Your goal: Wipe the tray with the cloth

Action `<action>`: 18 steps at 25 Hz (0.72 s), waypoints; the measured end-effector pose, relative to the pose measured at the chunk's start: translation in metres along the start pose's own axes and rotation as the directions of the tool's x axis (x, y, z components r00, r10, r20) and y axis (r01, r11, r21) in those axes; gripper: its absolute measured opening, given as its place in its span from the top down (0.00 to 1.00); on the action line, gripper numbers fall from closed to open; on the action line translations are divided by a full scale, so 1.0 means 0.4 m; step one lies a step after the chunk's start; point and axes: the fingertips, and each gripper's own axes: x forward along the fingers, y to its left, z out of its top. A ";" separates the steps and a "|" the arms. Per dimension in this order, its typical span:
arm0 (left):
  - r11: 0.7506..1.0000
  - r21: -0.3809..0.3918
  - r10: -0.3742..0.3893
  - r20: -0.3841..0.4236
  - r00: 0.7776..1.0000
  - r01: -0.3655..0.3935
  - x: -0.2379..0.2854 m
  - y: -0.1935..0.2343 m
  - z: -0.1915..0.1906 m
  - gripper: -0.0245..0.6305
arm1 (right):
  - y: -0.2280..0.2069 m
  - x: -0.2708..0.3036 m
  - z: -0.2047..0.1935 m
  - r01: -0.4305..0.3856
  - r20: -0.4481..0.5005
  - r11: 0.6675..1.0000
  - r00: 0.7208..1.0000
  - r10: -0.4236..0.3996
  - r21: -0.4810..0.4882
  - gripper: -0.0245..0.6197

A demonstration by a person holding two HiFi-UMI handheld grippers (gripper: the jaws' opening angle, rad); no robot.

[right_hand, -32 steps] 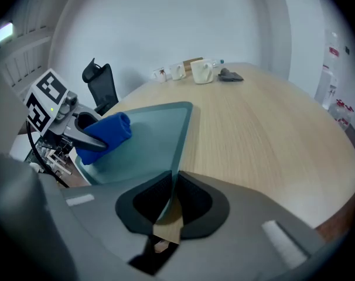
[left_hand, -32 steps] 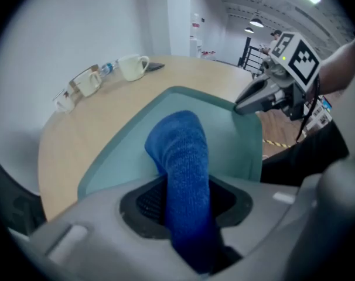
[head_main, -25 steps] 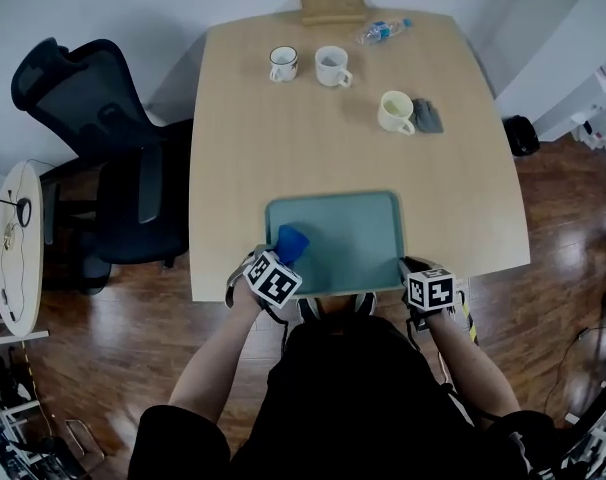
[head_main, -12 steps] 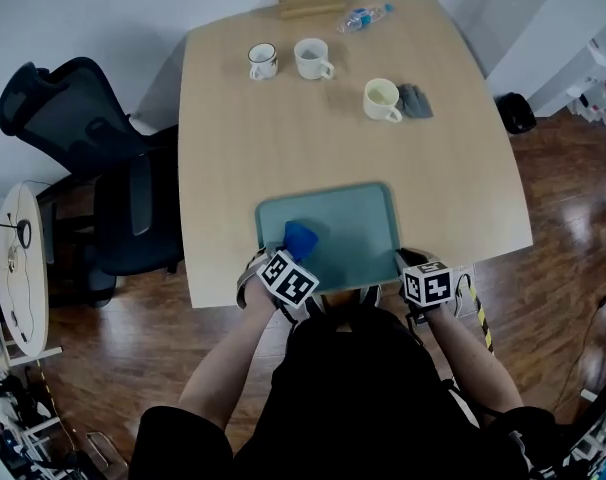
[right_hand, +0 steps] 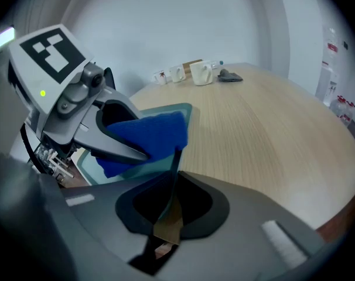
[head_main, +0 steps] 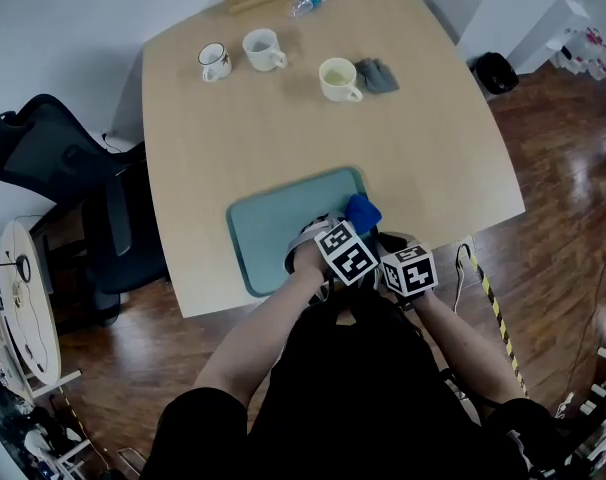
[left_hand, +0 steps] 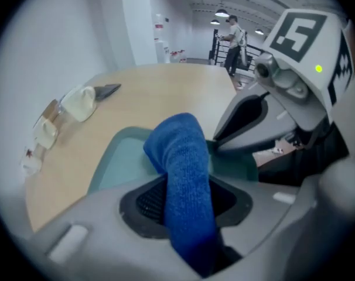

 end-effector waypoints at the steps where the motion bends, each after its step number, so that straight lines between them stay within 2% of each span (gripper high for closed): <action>1: 1.000 0.022 -0.014 0.010 1.000 0.014 0.008 -0.008 0.025 0.73 | -0.001 -0.001 0.000 -0.005 0.003 1.000 1.000 0.005 0.005 0.91; 4: 0.999 0.045 -0.031 0.021 0.999 0.030 0.014 -0.022 0.055 0.72 | -0.004 -0.007 -0.002 -0.018 0.007 1.000 1.000 0.018 0.019 0.91; 9: 0.994 -0.091 -0.048 0.066 0.997 0.054 -0.015 -0.036 -0.011 0.72 | -0.011 -0.010 -0.015 -0.021 0.003 1.000 1.000 0.021 0.011 0.91; 14: 0.990 -0.137 -0.021 0.022 1.000 0.024 -0.073 -0.019 -0.187 0.72 | -0.019 -0.009 -0.013 -0.012 -0.002 1.000 1.000 0.012 0.009 0.91; 18: 0.969 -0.246 0.028 -0.049 0.998 -0.040 -0.136 0.040 -0.384 0.72 | -0.020 -0.003 -0.013 0.006 -0.010 1.000 1.000 -0.006 0.010 0.91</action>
